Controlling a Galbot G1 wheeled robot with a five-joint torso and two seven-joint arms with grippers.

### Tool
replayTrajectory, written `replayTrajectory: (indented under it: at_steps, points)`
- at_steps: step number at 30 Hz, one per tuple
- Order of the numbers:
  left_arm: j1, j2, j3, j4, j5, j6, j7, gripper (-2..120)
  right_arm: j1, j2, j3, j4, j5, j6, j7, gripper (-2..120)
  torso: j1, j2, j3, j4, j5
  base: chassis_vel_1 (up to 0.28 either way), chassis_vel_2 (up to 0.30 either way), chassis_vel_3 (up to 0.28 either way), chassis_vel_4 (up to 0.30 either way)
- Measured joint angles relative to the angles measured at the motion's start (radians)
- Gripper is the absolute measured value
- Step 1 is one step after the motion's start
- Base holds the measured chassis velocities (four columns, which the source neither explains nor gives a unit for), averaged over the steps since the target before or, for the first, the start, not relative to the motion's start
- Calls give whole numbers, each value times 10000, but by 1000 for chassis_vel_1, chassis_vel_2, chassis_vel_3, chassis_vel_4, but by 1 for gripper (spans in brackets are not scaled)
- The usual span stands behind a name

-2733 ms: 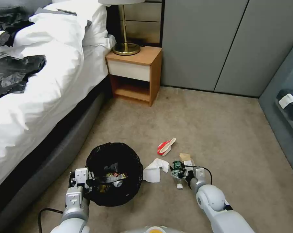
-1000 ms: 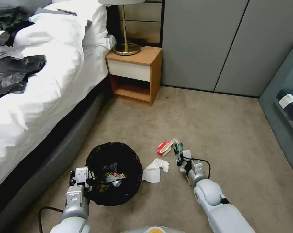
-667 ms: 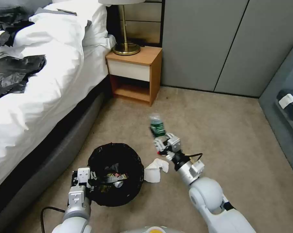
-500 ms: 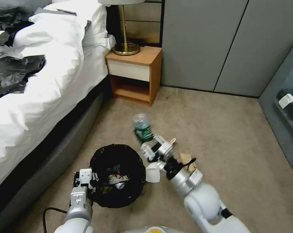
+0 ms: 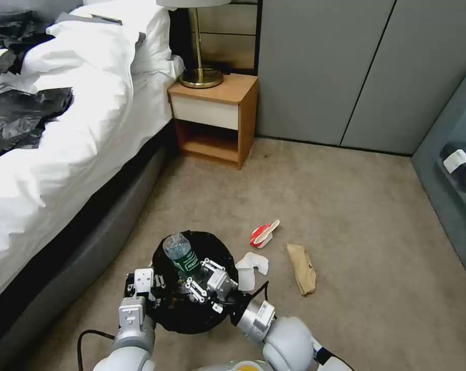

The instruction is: Pick up the trash bin, then pick up the garbage from the floor and place it into the trash bin.

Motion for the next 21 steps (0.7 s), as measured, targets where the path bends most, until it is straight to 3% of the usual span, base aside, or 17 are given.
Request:
replayTrajectory:
  at_steps: [18,21]
  points:
    - [-8,-6,3,-90,33,12,-28,1,-262,-114,55,237,-123,-92,57,98,0,0,0,2,5,0,0,0,0]
    - [-13,-3,-7,-90,36,12,-32,1,-292,-145,61,309,-127,-93,67,100,0,0,0,1,6,0,0,0,0]
